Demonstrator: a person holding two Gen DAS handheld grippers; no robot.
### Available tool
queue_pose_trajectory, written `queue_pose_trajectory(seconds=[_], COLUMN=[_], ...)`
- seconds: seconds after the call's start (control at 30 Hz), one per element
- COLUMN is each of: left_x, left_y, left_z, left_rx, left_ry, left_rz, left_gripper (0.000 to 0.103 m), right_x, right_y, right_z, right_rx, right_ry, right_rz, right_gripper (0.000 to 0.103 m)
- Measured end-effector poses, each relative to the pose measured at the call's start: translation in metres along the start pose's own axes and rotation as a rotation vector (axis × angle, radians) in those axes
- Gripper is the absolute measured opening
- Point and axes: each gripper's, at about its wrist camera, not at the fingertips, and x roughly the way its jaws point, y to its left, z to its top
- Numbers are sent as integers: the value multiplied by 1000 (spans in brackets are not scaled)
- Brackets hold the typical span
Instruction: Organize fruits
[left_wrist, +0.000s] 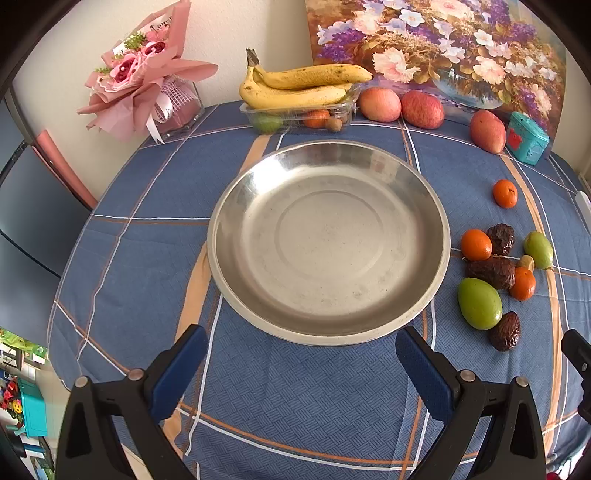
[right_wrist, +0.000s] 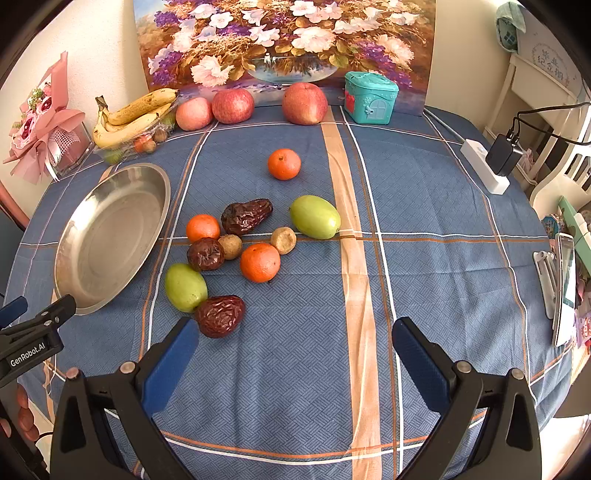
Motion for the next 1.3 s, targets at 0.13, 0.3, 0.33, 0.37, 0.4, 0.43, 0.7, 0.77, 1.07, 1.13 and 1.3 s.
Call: queue_pose_trajectory(seconds=[0.13,0.3,0.33,0.37,0.4,0.43,0.7,0.77,1.07,1.13,1.3], left_x=[0,-5,-7,-10,-13,-17,-40,-37,-11,-13,-14], left_y=[0,0,-1,-2,-3,-5,-33,-42,-55,-55,-65], left_z=[0,5,8,11,15,18,59,62,68,71,72], left_rx=[0,-11,-15,-16,-15,-15,-32,-52,-150,-165,-99], left_ry=[-2,13,15,17,18,16,2,4,15,-30,-73], left_rz=[10,-8,-18,-29,-37,-46,-128,-146,-237,-238,-230], left_gripper=[103,103,103,103,103,103,103,103,103,103,103], right_x=[2,1,1,1,0,0,4,7,13,16,22], right_y=[0,-1,-1,-1,-1,-1,2,4,-20,-30,-28], right_z=[-1,0,0,1,0,0,1,3,47,59,71], right_rx=[-5,-8,-9,-9,-11,-13,-31,-47,101,174,231], right_ry=[6,8,6,5,2,2,7,14,51,60,72], right_rz=[-12,-13,-15,-16,-14,-12,-6,14,9,9,27], right_gripper=[103,103,103,103,103,103,103,103,103,103,101])
